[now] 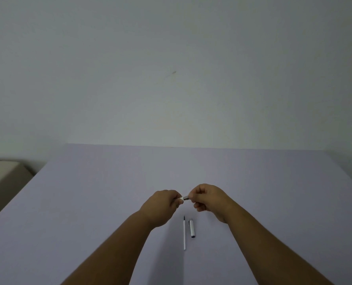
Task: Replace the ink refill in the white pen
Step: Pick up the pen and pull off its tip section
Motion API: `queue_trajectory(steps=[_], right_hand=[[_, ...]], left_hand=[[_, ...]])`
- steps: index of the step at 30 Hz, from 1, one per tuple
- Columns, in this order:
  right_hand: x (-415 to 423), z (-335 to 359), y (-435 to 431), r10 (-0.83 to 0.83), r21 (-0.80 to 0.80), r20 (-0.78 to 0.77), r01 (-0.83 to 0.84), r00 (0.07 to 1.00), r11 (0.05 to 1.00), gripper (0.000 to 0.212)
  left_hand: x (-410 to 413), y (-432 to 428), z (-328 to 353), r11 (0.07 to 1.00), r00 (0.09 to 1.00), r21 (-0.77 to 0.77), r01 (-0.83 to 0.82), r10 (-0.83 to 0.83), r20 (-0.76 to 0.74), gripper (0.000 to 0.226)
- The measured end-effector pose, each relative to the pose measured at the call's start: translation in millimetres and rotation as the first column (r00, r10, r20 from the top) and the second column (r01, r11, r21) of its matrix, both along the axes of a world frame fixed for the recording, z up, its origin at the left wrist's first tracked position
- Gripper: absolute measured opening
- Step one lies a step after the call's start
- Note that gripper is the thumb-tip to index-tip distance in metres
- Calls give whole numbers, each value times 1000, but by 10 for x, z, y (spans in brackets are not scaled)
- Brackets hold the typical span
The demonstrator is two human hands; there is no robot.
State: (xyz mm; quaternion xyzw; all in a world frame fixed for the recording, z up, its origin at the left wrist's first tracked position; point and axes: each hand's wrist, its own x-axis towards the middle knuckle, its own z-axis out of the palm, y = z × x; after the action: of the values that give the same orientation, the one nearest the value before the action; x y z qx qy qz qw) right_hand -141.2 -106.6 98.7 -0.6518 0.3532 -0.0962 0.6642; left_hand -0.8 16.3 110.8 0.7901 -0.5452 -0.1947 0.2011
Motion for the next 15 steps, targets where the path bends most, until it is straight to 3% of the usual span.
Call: queue_trajectory(steps=[6,10,15], right_hand=[[1,21,16,-8,57,50,5,999,998,2],[9,25,-12,-133,62,109,127,985,990,9],[7,40,-15,-113,80,98,106,989,991,13]], left_hand=[[22,12,-13,1000,1000,-3,-18,17,-26,25],[23,28,8,997,994,-3,-80,80,-81,26],[8,70,25,988,985,-19,-156,154,-79,26]])
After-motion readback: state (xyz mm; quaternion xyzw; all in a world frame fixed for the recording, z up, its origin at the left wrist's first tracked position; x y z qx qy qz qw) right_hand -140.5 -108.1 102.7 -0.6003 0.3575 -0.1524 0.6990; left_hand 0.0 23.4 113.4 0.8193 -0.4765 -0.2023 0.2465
